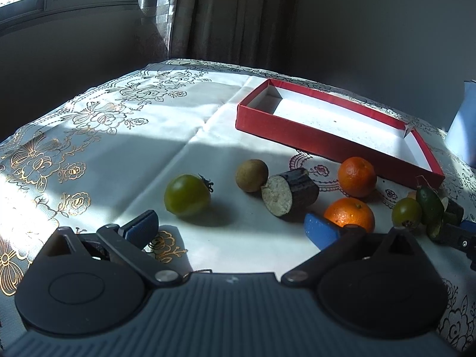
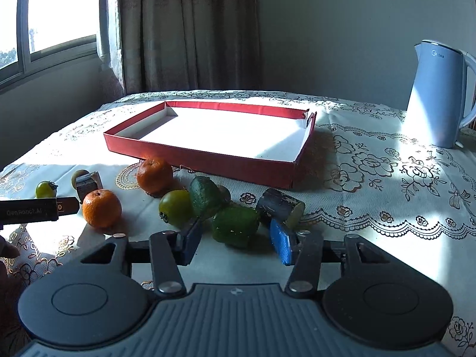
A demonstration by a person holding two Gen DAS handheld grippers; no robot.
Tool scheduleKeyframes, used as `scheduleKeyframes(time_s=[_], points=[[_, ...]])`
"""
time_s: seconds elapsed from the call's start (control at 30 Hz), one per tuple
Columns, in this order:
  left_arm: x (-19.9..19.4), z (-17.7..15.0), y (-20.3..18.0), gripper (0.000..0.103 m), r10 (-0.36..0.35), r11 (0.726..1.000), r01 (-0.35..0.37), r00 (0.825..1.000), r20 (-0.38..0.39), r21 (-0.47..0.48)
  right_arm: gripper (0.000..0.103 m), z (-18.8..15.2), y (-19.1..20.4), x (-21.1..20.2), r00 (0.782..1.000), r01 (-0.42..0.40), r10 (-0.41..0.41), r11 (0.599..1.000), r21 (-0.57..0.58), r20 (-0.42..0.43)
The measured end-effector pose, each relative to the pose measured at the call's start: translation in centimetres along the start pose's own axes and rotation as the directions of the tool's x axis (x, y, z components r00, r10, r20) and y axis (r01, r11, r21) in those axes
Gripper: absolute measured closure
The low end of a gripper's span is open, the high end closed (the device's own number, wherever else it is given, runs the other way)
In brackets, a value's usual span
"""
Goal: Organize fruits
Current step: 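Grasp the green cucumber chunk with the right gripper, then carry the cucumber chunk into the red tray and open the right gripper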
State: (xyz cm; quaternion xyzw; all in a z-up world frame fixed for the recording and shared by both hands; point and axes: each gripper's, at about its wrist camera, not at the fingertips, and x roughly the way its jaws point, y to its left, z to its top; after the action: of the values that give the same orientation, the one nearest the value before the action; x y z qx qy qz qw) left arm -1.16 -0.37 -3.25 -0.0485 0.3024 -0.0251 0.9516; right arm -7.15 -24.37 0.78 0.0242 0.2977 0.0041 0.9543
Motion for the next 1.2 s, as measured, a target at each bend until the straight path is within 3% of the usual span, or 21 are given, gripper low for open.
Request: scheduleKeyframes(time_s=[0.07, 0.33, 0.43, 0.6, 0.83, 1.03, 1.13, 1.2], points=[[0.0, 0.0, -0.1, 0.000, 0.001, 1.000, 0.000, 1.000, -0.001, 0.002, 0.057, 0.0, 0.1, 0.3, 1.000, 0.000, 0.000, 1.000, 0.008, -0.010], [0.2, 0.0, -0.1, 0.000, -0.005, 1.000, 0.005, 1.000, -0.002, -0.002, 0.059, 0.0, 0.0, 2.3, 0.997, 0.036, -0.035, 0.999, 0.017, -0.061], [0.2, 0.0, -0.1, 0.000, -0.008, 1.000, 0.008, 1.000, -0.002, -0.002, 0.068, 0.0, 0.0, 2.5, 0.998, 0.029, -0.028, 0.999, 0.020, -0.052], [0.2, 0.0, 0.0, 0.000, -0.013, 1.000, 0.013, 1.000, -0.001, -0.008, 0.074, 0.0, 0.0, 1.9, 0.999, 0.027, -0.026, 0.999, 0.038, -0.029], [0.1, 0.0, 0.1, 0.000, -0.021, 1.000, 0.021, 1.000, 0.002, -0.019, 0.074, 0.3, -0.5, -0.7, 1.000, 0.006, -0.006, 0.999, 0.051, 0.015], [0.1, 0.0, 0.1, 0.000, -0.020, 1.000, 0.020, 1.000, 0.001, -0.017, 0.074, 3.5, -0.7, -2.2, 0.993, -0.017, 0.012, 0.999, 0.041, 0.119], [0.0, 0.0, 0.1, 0.000, -0.021, 1.000, 0.021, 1.000, 0.003, -0.018, 0.074, 5.8, -0.9, -0.5, 0.990, -0.007, 0.003, 1.000, 0.022, 0.140], [0.0, 0.0, 0.1, 0.000, -0.021, 1.000, 0.021, 1.000, 0.002, -0.018, 0.074, 7.3, -1.3, 2.1, 0.994, -0.008, 0.006, 1.000, 0.017, 0.109]])
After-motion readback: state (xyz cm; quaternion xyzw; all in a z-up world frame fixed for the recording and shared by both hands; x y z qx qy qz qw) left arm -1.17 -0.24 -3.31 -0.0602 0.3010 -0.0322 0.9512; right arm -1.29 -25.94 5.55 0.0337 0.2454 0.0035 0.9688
